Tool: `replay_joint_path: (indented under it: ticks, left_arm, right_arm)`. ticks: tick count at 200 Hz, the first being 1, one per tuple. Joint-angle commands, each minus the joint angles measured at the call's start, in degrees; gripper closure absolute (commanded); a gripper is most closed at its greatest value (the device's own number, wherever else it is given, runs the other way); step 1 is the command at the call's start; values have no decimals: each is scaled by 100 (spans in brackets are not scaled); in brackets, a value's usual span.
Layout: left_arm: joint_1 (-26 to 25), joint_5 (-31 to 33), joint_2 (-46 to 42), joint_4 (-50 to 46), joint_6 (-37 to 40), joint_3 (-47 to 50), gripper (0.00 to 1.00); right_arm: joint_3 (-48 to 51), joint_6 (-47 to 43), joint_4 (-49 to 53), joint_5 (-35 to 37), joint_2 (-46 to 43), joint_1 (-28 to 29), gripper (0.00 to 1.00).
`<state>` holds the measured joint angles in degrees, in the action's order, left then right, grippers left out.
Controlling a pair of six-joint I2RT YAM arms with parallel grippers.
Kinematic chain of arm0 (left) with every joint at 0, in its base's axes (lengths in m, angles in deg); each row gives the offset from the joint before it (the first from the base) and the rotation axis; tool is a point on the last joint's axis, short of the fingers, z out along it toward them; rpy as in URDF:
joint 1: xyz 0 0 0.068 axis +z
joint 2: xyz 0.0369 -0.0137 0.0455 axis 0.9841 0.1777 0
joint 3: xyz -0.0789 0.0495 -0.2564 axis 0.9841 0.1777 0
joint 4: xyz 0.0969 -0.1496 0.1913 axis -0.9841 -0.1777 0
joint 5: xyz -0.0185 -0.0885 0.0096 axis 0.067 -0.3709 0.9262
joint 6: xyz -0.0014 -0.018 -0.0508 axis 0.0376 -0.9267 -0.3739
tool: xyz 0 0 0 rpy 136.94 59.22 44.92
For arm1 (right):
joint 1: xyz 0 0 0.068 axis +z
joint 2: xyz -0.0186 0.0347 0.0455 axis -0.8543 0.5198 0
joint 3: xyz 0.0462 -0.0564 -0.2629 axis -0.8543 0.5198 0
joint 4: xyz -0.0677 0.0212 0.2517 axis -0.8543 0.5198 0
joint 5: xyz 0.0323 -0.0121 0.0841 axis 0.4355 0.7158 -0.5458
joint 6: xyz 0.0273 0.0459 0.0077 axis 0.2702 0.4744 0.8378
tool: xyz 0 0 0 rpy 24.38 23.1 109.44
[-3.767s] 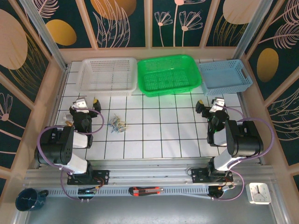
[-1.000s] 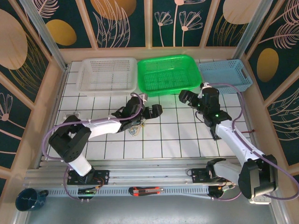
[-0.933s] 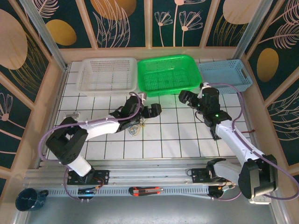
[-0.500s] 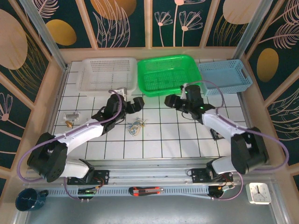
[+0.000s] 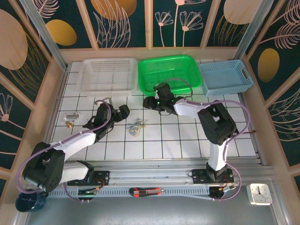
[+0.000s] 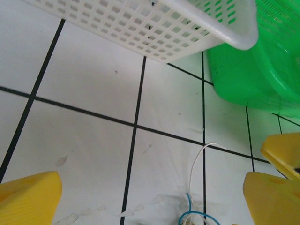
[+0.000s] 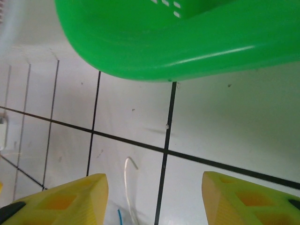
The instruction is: Untangle the cables
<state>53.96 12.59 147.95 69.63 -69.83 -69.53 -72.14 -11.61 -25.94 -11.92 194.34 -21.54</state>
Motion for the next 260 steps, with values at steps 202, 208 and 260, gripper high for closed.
replay_joint_path:
  ticks: [202, 208, 260]
  left_arm:
    - [31, -95, -279, 442, -266, 401, 1]
    - [31, -109, -273, 450, -265, 399, 1]
    - [37, -109, -308, 436, -265, 405, 1]
  right_arm:
    - [-769, 317, -95, 412, 1048, 548, 64]
    - [-763, 318, -101, 412, 1041, 556, 65]
    - [-548, 298, -102, 678, 849, 670, 57]
